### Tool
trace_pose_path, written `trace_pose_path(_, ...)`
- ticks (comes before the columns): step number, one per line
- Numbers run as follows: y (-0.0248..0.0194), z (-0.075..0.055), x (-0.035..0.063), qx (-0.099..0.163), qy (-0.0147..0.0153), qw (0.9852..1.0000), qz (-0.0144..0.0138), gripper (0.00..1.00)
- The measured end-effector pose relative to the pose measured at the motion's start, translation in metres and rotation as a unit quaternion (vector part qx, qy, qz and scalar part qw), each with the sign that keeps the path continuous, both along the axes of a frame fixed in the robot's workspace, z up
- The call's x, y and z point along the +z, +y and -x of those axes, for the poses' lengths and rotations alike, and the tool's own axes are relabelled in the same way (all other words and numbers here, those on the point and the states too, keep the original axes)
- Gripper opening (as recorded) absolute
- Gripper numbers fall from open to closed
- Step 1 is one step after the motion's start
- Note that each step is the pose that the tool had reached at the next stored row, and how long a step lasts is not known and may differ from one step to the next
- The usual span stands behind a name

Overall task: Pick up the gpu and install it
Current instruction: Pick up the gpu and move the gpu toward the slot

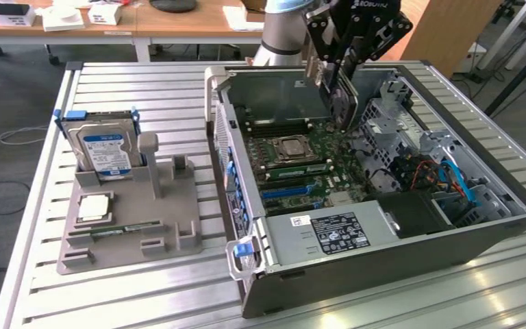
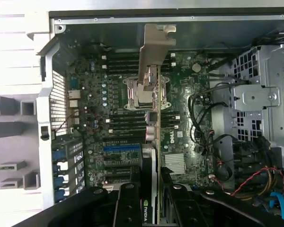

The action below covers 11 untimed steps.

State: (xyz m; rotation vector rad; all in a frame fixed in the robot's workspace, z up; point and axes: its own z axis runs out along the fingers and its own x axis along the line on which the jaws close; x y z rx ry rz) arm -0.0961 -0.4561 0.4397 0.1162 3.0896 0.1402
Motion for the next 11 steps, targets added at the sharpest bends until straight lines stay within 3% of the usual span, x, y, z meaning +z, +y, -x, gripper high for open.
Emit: trace_pose_path(11, 0.0000, -0.0045, 0.0000, 0.000, 0.0000, 1.0000, 0.0000, 0.27)
